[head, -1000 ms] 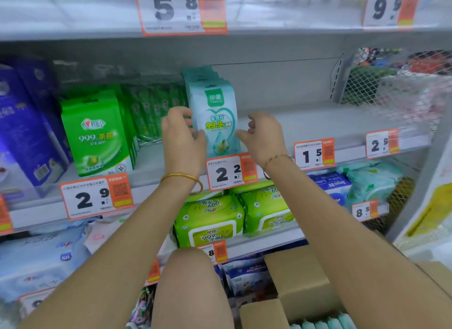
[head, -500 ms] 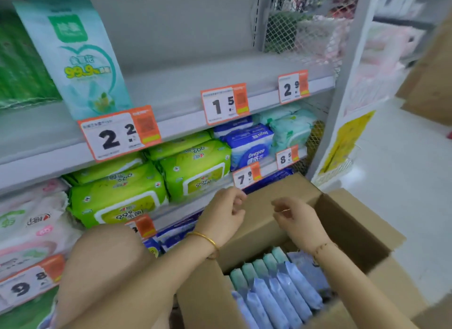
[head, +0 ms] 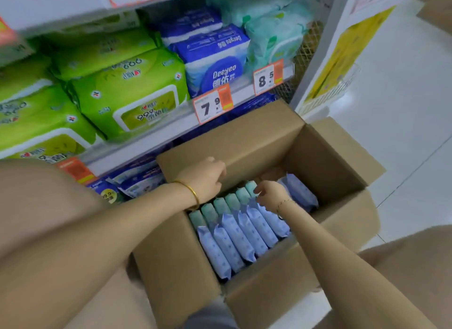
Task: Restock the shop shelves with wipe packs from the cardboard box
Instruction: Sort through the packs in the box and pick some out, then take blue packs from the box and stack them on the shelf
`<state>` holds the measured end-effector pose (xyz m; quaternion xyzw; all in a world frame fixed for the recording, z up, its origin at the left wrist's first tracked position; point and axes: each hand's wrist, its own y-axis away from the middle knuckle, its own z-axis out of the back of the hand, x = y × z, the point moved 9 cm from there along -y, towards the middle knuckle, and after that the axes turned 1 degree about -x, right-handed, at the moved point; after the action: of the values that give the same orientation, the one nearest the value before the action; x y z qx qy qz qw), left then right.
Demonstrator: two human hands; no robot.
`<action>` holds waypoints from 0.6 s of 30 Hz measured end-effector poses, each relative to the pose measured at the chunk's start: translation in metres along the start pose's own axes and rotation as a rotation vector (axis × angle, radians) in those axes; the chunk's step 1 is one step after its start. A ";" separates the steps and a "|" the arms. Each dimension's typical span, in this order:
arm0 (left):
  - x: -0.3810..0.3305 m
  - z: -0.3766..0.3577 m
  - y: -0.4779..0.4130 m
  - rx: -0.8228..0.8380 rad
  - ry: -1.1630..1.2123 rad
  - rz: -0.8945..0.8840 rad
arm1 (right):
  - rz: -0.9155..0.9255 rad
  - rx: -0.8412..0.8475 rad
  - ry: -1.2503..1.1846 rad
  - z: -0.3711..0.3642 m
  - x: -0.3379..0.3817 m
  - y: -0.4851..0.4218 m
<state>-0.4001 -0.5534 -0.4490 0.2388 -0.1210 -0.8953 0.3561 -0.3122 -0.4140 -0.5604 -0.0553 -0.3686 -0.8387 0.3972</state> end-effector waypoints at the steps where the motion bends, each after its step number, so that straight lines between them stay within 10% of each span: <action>1: -0.001 -0.001 -0.001 0.006 0.007 0.002 | -0.001 -0.003 0.040 -0.009 -0.004 -0.004; 18: -0.010 -0.014 0.002 0.091 0.074 -0.008 | -0.064 -0.128 0.375 -0.021 -0.019 -0.007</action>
<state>-0.3857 -0.5482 -0.4567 0.2883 -0.1472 -0.8808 0.3455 -0.3005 -0.4128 -0.5868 0.0884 -0.2355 -0.8682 0.4278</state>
